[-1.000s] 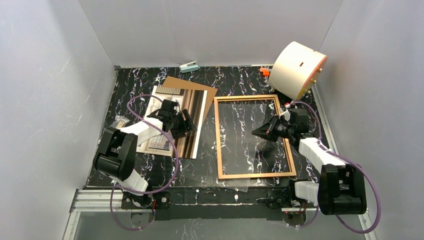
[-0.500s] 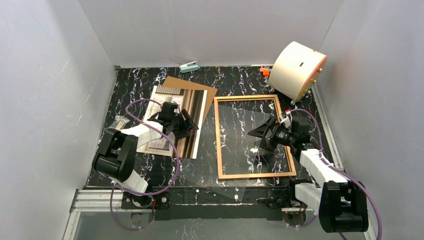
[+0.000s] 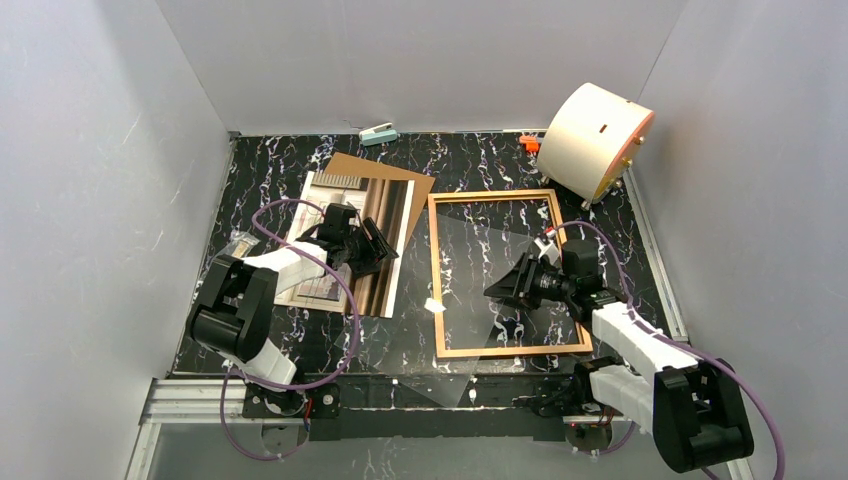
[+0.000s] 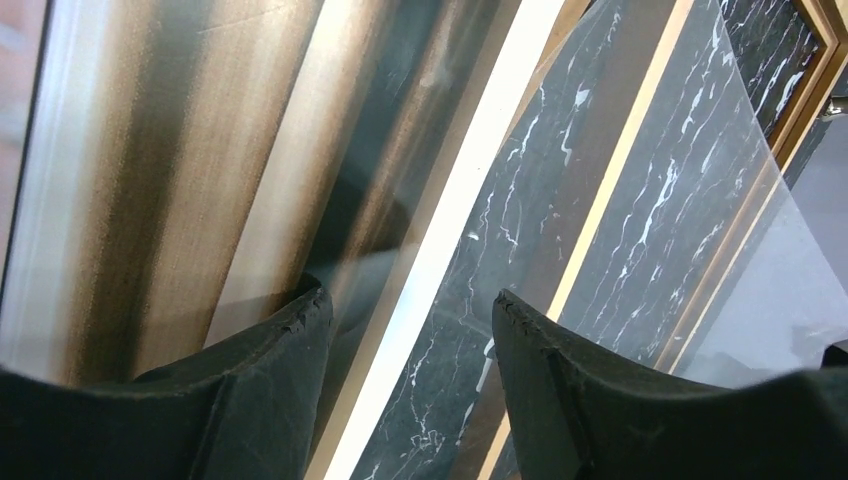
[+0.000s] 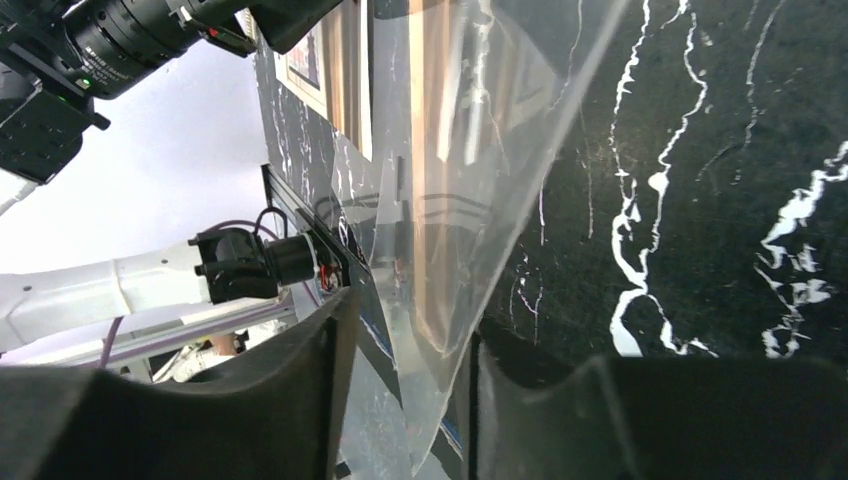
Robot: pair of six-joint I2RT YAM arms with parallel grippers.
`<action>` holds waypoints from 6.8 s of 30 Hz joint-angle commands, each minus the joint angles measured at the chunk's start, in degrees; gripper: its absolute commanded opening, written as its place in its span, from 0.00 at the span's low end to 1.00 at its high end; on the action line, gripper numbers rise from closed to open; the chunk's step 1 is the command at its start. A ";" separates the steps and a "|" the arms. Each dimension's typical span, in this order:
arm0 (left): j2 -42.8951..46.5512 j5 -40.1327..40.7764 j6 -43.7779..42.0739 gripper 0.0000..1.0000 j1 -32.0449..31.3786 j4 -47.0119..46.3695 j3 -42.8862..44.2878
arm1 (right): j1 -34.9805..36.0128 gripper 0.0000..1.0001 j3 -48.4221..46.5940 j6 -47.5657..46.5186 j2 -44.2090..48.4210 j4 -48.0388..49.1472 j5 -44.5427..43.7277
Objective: Put the photo into the frame
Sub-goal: Move the photo frame to the center of the board, then place the photo frame item in the photo frame.
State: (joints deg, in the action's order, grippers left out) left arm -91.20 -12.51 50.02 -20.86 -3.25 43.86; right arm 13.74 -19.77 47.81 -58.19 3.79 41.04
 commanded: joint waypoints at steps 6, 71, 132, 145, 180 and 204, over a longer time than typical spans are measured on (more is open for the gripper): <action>-0.59 2.37 -3.66 0.61 -0.76 8.69 0.76 | 3.03 0.11 -9.26 -1.31 0.38 -6.15 -10.01; -18.92 21.43 -19.87 0.28 -11.46 22.53 26.91 | 2.91 0.01 -70.25 -18.73 -2.13 -46.14 -27.36; 11.28 -50.24 15.49 0.74 19.63 -38.54 32.07 | 2.95 0.01 -67.45 -7.30 -8.07 -7.81 15.13; 11.77 -53.66 17.94 0.20 20.77 -42.15 29.70 | -0.84 0.01 -63.05 -16.05 -8.29 -13.53 13.94; 15.11 -26.99 43.80 0.00 20.77 -48.06 31.30 | -0.39 0.82 -33.16 24.64 -7.12 49.88 7.52; 15.52 -26.58 45.95 0.00 20.77 -48.79 26.85 | 4.54 0.27 -37.93 30.20 -13.15 55.00 -1.04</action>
State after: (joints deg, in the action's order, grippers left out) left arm -78.08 -39.75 95.42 -0.45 -49.34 71.31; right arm 17.82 -54.70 77.19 -70.87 56.27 41.21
